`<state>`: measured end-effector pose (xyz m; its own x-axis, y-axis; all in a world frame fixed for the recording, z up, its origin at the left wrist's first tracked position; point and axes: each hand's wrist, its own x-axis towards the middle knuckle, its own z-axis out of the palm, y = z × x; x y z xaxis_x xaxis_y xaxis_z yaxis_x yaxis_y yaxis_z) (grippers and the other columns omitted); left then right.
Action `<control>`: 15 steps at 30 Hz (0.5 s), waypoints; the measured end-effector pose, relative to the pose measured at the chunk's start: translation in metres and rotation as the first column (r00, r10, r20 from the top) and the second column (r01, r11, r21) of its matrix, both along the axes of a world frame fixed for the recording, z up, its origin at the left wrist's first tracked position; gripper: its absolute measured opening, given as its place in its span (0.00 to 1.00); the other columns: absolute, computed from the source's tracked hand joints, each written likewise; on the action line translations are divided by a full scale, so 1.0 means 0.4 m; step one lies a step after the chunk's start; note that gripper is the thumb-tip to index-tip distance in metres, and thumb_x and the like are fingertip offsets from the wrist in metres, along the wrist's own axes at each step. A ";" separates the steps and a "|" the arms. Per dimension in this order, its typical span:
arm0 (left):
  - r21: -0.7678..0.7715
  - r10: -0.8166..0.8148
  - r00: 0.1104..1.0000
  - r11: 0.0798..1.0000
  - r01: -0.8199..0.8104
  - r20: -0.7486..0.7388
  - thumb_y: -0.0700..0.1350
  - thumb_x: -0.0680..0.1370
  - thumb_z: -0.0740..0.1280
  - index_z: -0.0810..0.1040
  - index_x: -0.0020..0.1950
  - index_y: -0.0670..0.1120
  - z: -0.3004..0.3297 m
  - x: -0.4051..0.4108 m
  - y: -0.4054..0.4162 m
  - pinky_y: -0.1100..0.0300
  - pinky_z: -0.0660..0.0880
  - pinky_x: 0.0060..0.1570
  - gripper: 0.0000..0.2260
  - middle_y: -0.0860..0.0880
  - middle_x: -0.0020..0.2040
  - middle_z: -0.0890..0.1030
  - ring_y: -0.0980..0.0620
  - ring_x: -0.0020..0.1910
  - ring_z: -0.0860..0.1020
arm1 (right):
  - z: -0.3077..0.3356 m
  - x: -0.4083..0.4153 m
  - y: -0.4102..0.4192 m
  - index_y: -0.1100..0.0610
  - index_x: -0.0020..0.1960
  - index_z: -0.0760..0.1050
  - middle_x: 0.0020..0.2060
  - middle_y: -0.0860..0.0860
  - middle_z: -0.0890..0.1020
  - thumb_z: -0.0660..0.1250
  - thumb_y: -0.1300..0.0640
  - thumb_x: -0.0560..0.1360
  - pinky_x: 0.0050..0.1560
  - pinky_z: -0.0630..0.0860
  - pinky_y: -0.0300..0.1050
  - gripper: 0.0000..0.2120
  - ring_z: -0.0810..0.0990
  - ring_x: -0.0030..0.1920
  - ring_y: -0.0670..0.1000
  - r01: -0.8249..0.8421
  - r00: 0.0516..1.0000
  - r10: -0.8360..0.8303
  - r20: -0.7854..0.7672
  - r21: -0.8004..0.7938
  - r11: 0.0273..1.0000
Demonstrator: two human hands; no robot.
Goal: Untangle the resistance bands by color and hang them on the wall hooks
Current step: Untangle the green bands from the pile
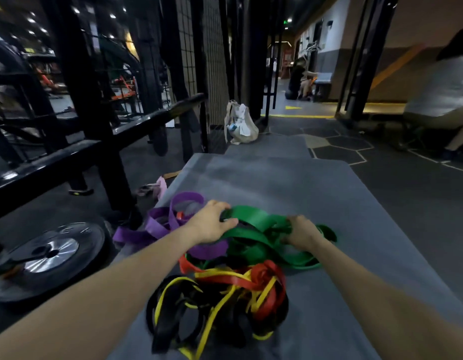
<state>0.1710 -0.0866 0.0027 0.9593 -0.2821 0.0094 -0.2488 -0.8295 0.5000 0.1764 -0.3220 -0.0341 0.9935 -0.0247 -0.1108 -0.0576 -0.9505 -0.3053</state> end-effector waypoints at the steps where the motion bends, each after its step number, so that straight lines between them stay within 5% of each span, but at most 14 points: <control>1: 0.014 -0.020 0.999 1.000 0.021 -0.028 0.53 0.77 0.65 0.66 0.70 0.43 -0.011 -0.007 -0.006 0.57 0.64 0.68 0.25 0.44 0.67 0.68 0.46 0.67 0.69 | -0.014 0.006 -0.004 0.58 0.67 0.68 0.67 0.54 0.70 0.67 0.55 0.73 0.64 0.69 0.52 0.24 0.69 0.66 0.57 0.011 0.999 -0.009 0.050 -0.037 0.999; 7: 0.004 0.019 0.999 1.000 -0.018 -0.044 0.54 0.76 0.65 0.61 0.73 0.48 -0.072 -0.001 0.015 0.53 0.60 0.71 0.28 0.45 0.70 0.63 0.45 0.71 0.63 | -0.080 0.051 -0.008 0.57 0.72 0.57 0.72 0.54 0.63 0.60 0.56 0.77 0.74 0.44 0.56 0.25 0.54 0.75 0.56 0.004 0.989 0.038 0.143 -0.285 0.959; 12: -0.055 0.019 0.999 0.998 -0.022 -0.050 0.53 0.73 0.70 0.64 0.71 0.49 -0.086 0.001 0.034 0.53 0.62 0.70 0.30 0.45 0.68 0.65 0.47 0.69 0.64 | -0.074 0.048 -0.015 0.57 0.63 0.70 0.61 0.55 0.76 0.55 0.61 0.78 0.67 0.61 0.52 0.15 0.70 0.65 0.56 -0.037 0.992 0.085 0.094 -0.427 0.904; 15: -0.078 0.075 0.995 0.994 -0.081 -0.066 0.58 0.61 0.74 0.65 0.70 0.48 -0.075 -0.006 0.035 0.51 0.65 0.68 0.41 0.45 0.65 0.67 0.46 0.67 0.67 | -0.045 0.030 -0.014 0.56 0.60 0.73 0.59 0.54 0.78 0.57 0.63 0.77 0.63 0.66 0.49 0.14 0.74 0.62 0.56 -0.096 0.975 0.185 0.120 -0.525 0.845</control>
